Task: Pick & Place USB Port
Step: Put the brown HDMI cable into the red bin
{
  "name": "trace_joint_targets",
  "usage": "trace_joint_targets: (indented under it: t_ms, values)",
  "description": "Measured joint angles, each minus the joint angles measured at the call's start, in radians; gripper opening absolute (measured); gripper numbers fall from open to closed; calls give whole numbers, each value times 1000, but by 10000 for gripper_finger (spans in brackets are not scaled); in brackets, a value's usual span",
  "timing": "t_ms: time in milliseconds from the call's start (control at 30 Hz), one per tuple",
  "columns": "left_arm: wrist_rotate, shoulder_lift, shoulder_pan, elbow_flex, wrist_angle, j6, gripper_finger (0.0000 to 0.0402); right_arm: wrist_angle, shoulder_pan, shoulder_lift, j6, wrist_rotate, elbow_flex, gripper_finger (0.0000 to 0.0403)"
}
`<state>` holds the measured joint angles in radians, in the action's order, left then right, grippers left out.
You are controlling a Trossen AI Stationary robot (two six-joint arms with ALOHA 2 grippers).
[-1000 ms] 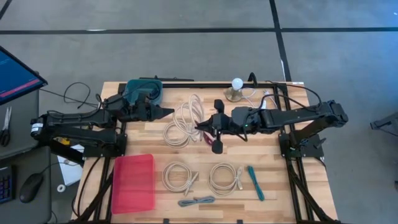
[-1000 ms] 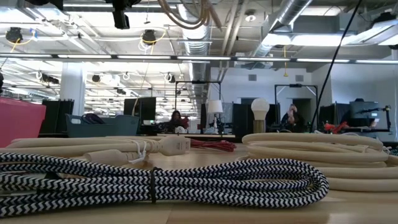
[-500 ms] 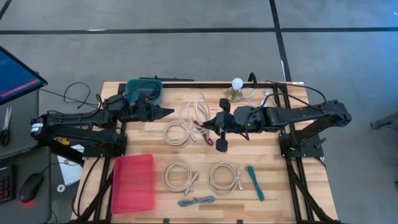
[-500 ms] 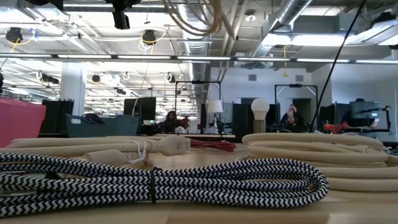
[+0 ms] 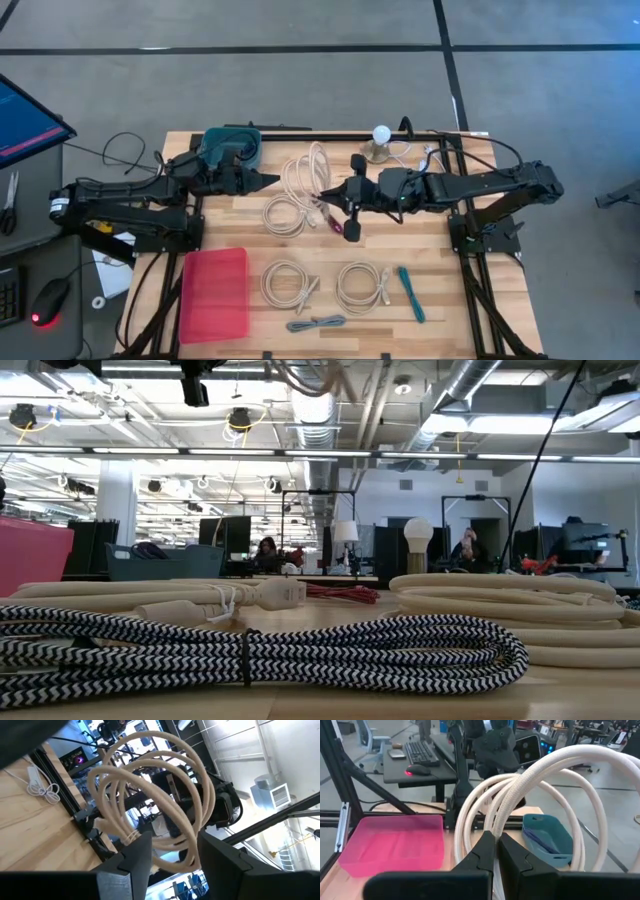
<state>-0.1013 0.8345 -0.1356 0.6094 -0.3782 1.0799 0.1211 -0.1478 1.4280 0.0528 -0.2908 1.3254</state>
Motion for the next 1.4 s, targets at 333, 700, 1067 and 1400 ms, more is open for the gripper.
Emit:
trace_joint_targets:
  t_ms: [333,700,1067,1400]
  values:
    - [0,0,0,0,-3,2,158,-90,12,65,-5,67,1,0]
    - [0,0,0,0,-5,-2,147,-104,20,81,-16,59,0,0]
    - [-22,0,0,0,-6,-51,16,-102,22,84,-16,54,-1,1]
    - [-29,0,0,-1,-1,-101,14,-97,17,30,-53,60,-1,86]
